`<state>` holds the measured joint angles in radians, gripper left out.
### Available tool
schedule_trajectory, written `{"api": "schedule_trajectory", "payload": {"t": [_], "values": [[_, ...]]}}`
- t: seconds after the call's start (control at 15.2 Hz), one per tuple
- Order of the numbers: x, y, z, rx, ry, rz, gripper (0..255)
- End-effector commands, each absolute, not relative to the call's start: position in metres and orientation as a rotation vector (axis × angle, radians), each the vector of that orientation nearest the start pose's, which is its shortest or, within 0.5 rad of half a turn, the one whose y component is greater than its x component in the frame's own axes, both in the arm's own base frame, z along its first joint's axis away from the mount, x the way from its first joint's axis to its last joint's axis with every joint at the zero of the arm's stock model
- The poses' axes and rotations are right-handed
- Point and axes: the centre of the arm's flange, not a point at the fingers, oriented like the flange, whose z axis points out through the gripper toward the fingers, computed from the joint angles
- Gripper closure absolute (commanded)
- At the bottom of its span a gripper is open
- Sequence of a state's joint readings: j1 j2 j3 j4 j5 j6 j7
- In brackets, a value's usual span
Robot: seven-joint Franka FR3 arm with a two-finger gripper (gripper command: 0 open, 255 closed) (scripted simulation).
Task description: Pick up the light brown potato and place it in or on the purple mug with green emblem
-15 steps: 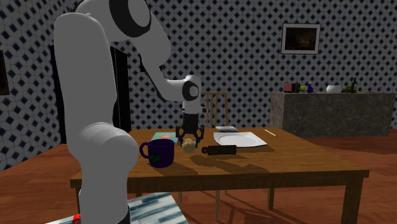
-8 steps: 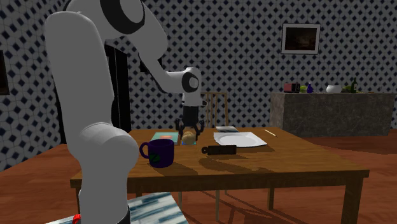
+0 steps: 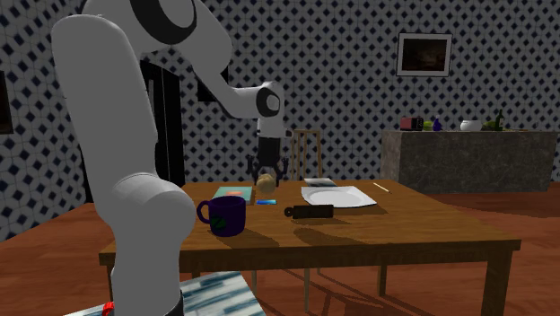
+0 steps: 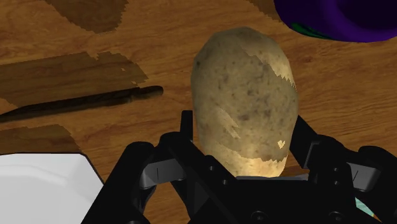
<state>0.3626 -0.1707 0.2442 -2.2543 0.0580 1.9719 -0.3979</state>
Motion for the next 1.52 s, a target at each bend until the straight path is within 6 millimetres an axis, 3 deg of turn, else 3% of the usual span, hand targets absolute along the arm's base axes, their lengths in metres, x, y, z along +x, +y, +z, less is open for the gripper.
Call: {"api": "schedule_trajectory", "payload": {"t": [0.0,0.79,1.45], "values": [[0.389,0.279,0.435,-2.773,-1.467,0.184,255],[0.389,0.278,0.495,-2.773,-1.467,0.184,255],[0.257,0.274,0.495,-2.773,-1.467,0.184,255]]}}
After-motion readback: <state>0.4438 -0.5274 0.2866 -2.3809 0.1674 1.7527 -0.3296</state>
